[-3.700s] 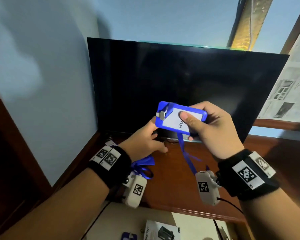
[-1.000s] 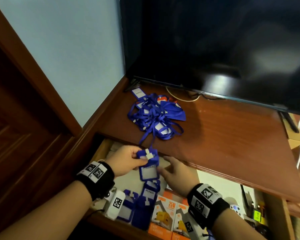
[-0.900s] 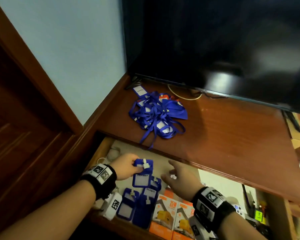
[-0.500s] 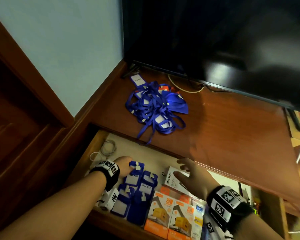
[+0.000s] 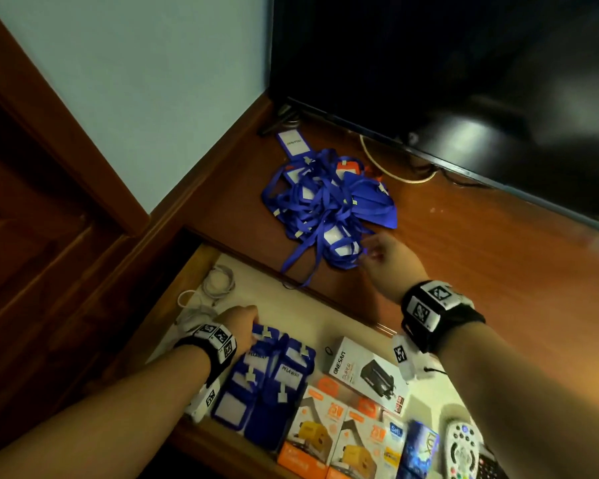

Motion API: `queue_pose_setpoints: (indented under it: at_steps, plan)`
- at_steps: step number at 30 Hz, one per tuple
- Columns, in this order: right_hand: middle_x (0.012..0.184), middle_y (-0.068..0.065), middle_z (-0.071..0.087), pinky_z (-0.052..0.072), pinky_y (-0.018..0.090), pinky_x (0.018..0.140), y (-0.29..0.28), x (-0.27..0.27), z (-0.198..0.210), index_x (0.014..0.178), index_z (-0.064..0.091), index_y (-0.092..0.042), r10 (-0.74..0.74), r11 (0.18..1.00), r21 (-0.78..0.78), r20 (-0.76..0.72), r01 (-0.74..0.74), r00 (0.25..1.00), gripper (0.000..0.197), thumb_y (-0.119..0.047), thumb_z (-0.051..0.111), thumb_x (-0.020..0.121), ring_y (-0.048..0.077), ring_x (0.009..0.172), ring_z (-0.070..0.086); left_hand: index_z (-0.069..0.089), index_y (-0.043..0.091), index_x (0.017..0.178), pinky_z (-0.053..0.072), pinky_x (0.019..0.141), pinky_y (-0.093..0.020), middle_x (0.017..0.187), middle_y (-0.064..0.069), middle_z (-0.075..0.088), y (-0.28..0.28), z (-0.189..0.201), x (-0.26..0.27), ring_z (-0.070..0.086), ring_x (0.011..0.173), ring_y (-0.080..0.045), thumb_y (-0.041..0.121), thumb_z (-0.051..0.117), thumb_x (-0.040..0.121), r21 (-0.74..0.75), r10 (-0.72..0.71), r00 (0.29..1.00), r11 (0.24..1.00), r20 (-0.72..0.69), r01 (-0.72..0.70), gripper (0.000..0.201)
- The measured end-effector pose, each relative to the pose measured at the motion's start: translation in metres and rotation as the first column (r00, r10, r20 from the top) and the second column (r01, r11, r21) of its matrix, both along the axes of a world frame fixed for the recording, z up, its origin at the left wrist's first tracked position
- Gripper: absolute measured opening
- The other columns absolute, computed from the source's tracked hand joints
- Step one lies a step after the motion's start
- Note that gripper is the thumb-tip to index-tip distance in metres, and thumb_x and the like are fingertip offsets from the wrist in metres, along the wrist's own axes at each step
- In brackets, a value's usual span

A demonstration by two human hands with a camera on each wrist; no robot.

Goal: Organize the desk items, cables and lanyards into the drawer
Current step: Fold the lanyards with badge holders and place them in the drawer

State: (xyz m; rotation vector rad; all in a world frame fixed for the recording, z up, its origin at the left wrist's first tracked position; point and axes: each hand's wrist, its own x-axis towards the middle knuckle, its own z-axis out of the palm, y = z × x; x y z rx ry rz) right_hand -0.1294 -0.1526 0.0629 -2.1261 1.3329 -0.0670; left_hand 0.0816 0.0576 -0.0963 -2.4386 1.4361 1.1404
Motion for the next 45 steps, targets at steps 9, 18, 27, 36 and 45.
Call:
queue_pose_setpoints:
  at_steps: [9,18,27,36,45]
  plan:
    - [0.148,0.026,0.046,0.036,0.046,0.115,-0.079,0.012,-0.033,0.151,0.038,-0.006,0.028,0.998,-0.049,-0.234,-0.041,0.972,0.071,-0.032,0.069,0.093,0.042,0.137,0.045,0.053,0.037,0.144,0.049,0.099,-0.034,0.137,-0.007,0.049,0.005,0.000,0.001,0.060,0.119,-0.030,0.023,0.060,0.099,0.023,-0.060,0.996,0.998,-0.062,0.061,0.048]
    - [0.130,0.011,0.050,0.048,0.056,0.098,-0.034,-0.048,-0.031,0.138,0.054,-0.025,-0.013,0.974,-0.212,-0.397,-0.078,0.918,0.048,-0.053,0.052,0.098,0.040,0.125,0.047,0.054,0.036,0.136,0.051,0.091,-0.032,0.131,-0.004,0.050,0.001,0.004,-0.005,0.061,0.114,-0.027,0.026,0.071,0.094,0.011,-0.115,0.993,0.993,-0.017,0.115,0.046]
    - [0.149,0.020,0.048,0.044,0.055,0.109,0.018,-0.120,-0.056,0.127,0.063,-0.010,-0.029,0.967,-0.252,-0.299,-0.050,0.954,0.050,-0.043,0.068,0.089,0.045,0.136,0.044,0.047,0.040,0.119,0.047,0.077,-0.032,0.109,0.002,0.045,-0.009,0.008,-0.007,0.058,0.096,-0.025,0.006,0.067,0.086,0.063,-0.216,0.975,0.975,0.044,0.213,0.051]
    - [0.124,0.005,0.052,0.054,0.046,0.076,0.065,-0.151,-0.055,0.126,0.058,-0.027,-0.036,0.946,-0.309,-0.400,-0.098,0.916,0.052,-0.052,0.072,0.082,0.035,0.108,0.052,0.051,0.043,0.118,0.060,0.075,-0.032,0.110,0.005,0.049,-0.010,0.006,-0.017,0.064,0.087,-0.019,0.005,0.061,0.090,0.056,-0.168,0.985,0.984,0.026,0.167,0.049]
    - [0.101,0.009,0.070,0.055,0.042,0.077,0.063,-0.163,-0.021,0.113,0.066,-0.018,-0.236,0.954,-0.202,-0.039,0.223,0.971,0.022,-0.012,0.065,0.092,0.035,0.090,0.067,0.059,0.029,0.114,0.053,0.080,-0.032,0.111,0.001,0.066,-0.014,0.069,-0.028,0.062,0.089,-0.018,0.038,0.061,0.099,-0.066,-0.084,0.994,0.994,0.070,0.088,0.017]
